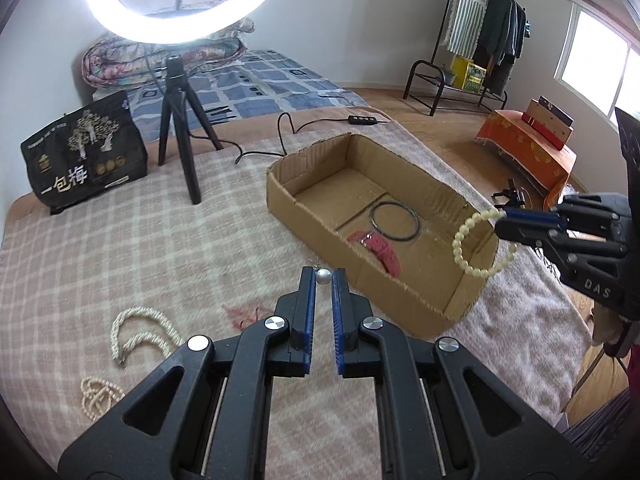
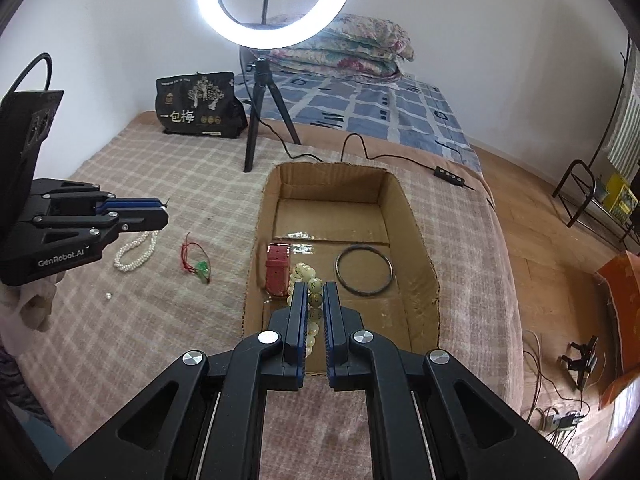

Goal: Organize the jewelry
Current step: 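Lower the bracelet into the box with the right tool while the left drops the pearl in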

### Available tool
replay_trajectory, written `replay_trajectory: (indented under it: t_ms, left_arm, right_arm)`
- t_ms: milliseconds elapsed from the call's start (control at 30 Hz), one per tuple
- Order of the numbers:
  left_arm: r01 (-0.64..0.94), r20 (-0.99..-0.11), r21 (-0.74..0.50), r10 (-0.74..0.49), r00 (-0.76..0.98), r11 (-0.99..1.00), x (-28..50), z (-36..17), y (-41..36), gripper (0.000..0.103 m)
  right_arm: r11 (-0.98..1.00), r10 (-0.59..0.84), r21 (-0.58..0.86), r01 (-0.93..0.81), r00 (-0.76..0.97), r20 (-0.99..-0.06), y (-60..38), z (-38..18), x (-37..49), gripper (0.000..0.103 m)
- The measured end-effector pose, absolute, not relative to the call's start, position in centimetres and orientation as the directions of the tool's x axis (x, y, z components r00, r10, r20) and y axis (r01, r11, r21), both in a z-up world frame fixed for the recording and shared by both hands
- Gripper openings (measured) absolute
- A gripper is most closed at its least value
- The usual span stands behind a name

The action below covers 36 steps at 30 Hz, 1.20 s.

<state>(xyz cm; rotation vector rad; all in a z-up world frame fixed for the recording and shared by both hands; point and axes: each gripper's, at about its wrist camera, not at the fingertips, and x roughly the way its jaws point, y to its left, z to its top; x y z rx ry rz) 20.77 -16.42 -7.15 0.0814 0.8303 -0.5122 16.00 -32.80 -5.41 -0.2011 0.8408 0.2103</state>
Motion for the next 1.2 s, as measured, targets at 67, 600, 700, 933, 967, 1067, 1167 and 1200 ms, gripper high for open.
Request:
replay_trajectory:
  t_ms: [67,600,700,933,967,1067,1167,1200]
  left_arm:
    - [0.470,-0.723,-0.125,-0.404,0.560,0.874,21.6,-7.2,-17.4,0.006]
    - [0.497,-0.741,-0.127,-0.416,0.527,0.858,27.2,-8.8,-23.4,0.006]
    - [0.490,-0.749,-0.131,-0.410,0.520,0.862,27.9,-9.3,-23.9,0.006]
    - [0.481,-0.758,-0.140,-0.406,0.510,0.865,28.5,-9.5,-24.2,0.006]
    - [0.479,-0.758,-0.140,-0.405,0.511,0.867,28.6,-9.5,-24.3,0.006]
    - [0.474,-0.759,-0.138,-0.400,0.513,0.869,28.7,-9.5,-24.3,0.006]
    - [0.481,-0.762,-0.131,-0.398,0.511,0.867,28.8,-9.6,-24.4,0.007]
    - [0.481,-0.764,-0.128,-0.396,0.510,0.867,28.8,-9.6,-24.5,0.012]
  right_arm:
    - [0.963,0.098,-0.091,-0.254,0.644,-0.759,-33.3,-5.8,16.4,0.006]
    - [0.973,0.106,-0.047,-0.228,0.615,-0.781,-35.0,-7.2,18.1,0.006]
    - [0.970,0.113,-0.043,-0.237,0.608,-0.786,-34.8,-7.5,18.3,0.006]
    - [0.967,0.116,-0.045,-0.249,0.594,-0.796,-34.6,-8.2,18.6,0.006]
    - [0.967,0.117,-0.044,-0.251,0.592,-0.798,-34.6,-8.2,18.6,0.006]
    - [0.965,0.126,-0.039,-0.259,0.588,-0.799,-34.5,-8.3,18.6,0.006]
    - [0.965,0.119,-0.047,-0.257,0.595,-0.795,-34.4,-8.3,18.5,0.012]
    - [0.966,0.119,-0.048,-0.256,0.597,-0.793,-34.4,-8.2,18.5,0.016]
